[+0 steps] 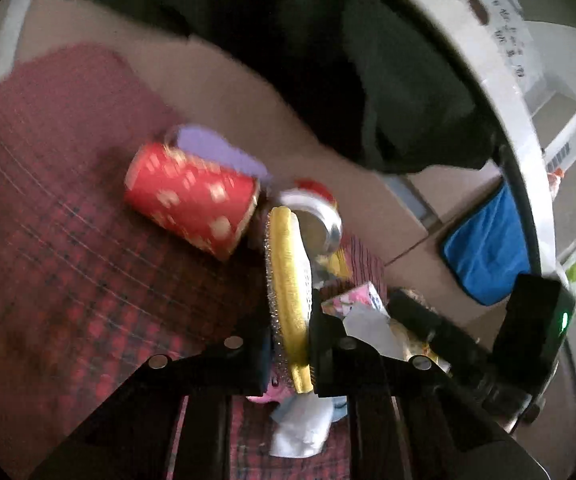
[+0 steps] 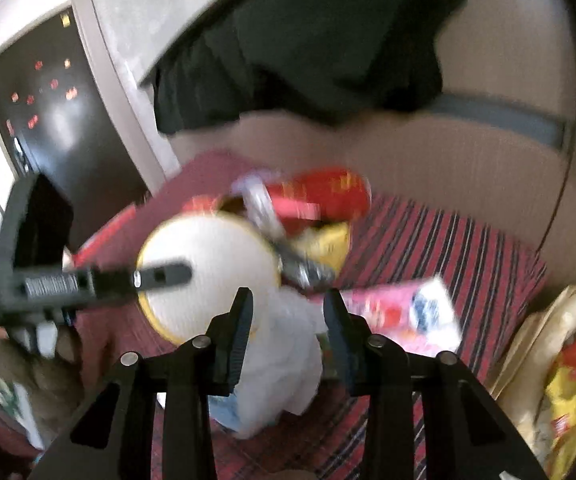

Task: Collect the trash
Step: 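Grasp the glittery yellow-rimmed disc with left tool while right tool grasps the crushed red can, then lift the red can with right tool while left tool holds the disc up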

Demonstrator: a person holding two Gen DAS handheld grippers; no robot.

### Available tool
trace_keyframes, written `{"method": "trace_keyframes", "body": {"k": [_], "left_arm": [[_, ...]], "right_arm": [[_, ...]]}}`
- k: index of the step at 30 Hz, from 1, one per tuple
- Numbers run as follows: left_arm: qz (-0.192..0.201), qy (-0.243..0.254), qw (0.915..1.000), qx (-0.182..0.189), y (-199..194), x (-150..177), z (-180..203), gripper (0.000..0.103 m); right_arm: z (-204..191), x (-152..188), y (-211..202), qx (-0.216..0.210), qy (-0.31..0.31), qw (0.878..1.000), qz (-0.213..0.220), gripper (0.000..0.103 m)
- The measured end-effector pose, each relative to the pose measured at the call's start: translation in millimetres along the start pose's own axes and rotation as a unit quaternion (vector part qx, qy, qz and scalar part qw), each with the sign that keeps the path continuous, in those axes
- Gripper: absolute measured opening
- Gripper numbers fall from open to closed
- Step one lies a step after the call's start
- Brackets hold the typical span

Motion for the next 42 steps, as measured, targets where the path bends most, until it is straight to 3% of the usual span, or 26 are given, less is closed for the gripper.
{"method": "trace_keyframes", "body": {"k": [4,8,13,18,24,26,32,39,42], "left_arm": [[0.069,0.050,0.9954,-0.044,-44.1,-15.2,-5.5,0.015],[0.125,0.086,0.9853,-0.079,-81.4,-31.1,-15.4,0.015],[0.140,0.087,0.9821,-0.092,-101.8,-42.9,-46.9,0.015],[0.133,0.064,0.9851,-0.088,-106.4,-44.8,-80.6,0.015],[0.128,0.048,0.9871,-0.084,-104.9,-42.0,-100.8,0.015],[0.126,0.049,0.9871,-0.086,-103.3,-41.0,-100.9,0.015],[0.135,0.057,0.9841,-0.100,-103.0,-41.2,-86.5,0.015],[0.132,0.078,0.9845,-0.085,-99.3,-35.9,-54.1,0.015],[0.127,0.082,0.9852,-0.079,-97.9,-30.4,-41.4,0.015]], "right_arm": [[4.0,-31.3,6.7,-0.002,0.054,0.998,0.014,0.038],[24.2,-49.7,40.2,0.034,0.140,0.990,0.011,0.038],[37.0,-45.7,78.0,0.083,0.227,0.970,0.002,0.038],[22.9,-21.9,110.9,0.046,0.254,0.965,-0.035,0.051],[7.0,-32.0,126.9,0.047,0.191,0.980,-0.031,0.050],[0.5,-36.7,128.0,0.039,0.162,0.986,-0.029,0.037],[-37.1,-53.8,91.9,0.026,0.061,0.997,0.026,0.034],[-63.4,-70.1,40.0,0.040,-0.030,0.996,0.071,0.033],[-63.8,-65.4,18.3,0.059,-0.053,0.995,0.066,0.033]]}}
Point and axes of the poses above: each gripper's, at about its wrist camera, not at the fingertips, and y roughly the way its jaws point, z to its right, x to its underside, the point moved 4 cm from there along y, roughly the way its jaws point, and after that the axes turned 8 degrees about z, right-handed, at the moved point
